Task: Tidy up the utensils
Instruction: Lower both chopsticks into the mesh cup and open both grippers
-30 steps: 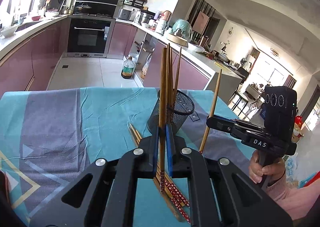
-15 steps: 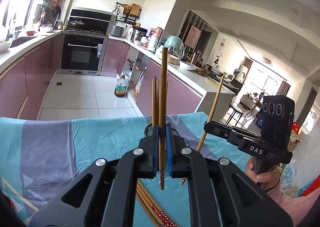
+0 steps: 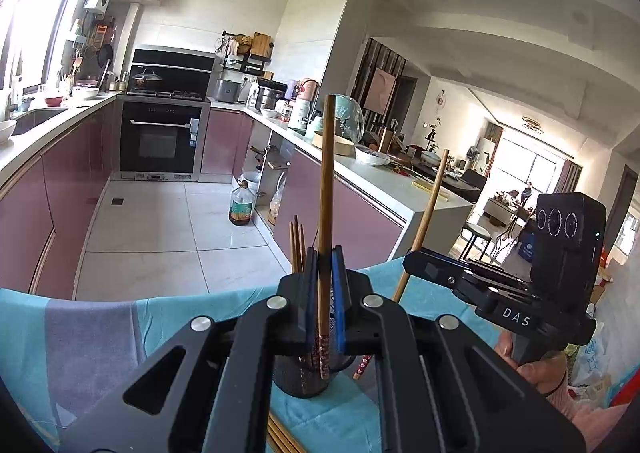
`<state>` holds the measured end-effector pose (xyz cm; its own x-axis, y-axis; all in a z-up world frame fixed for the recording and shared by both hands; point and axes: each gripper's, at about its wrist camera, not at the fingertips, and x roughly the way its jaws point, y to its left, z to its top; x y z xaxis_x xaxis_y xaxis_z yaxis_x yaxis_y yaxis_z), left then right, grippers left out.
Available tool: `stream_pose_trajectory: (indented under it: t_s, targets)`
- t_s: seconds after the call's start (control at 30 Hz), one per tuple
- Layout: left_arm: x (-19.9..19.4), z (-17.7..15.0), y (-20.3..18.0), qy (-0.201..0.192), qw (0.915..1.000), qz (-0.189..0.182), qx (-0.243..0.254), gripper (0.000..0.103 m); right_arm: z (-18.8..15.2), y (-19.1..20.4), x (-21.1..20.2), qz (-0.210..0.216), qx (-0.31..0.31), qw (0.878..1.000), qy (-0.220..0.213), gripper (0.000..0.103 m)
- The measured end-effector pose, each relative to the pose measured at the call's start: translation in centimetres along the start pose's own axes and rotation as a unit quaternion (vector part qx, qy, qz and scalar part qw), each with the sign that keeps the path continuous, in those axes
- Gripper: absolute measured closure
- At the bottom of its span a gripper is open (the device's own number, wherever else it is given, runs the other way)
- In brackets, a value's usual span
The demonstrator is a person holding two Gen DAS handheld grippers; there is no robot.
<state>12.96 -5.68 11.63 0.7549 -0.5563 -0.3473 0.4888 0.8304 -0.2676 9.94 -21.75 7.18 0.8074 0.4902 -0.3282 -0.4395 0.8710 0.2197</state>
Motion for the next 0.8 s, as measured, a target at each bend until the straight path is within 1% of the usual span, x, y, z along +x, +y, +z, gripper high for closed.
stream_pose_trajectory:
  t_s: [0.2, 0.3, 0.43, 0.6, 0.8]
  targets:
    - [0.2, 0.3, -1.1, -0.001, 0.9999, 0.013, 0.01, 0.095, 0.7, -0.7, 0.9, -0.011, -0.004, 1.0, -0.003, 0.098]
    - [0.9, -0.1, -1.6, -0.002, 0.9994, 0.029, 0.018, 0.095, 0.7, -1.0, 1.8, -0.017, -0.004, 1.0, 0.003, 0.098]
    - [1.9, -0.7, -1.7, 0.009, 0.9988, 0.043, 0.022, 0.095, 0.0, -1.4, 3.1, -0.027, -0.004, 1.0, 0.016, 0.098]
    - [3.3, -1.6, -1.6, 0.034, 0.9982, 0.043, 0.025, 0.095, -1.1, -1.5, 4.4, -0.036, 0.0, 0.999, 0.036, 0.098]
    - [5.2, -2.9, -1.9, 0.082, 0.9952, 0.044, 0.032, 0.095, -2.2, -1.7, 5.8, -0.037, 0.003, 0.997, 0.069, 0.098]
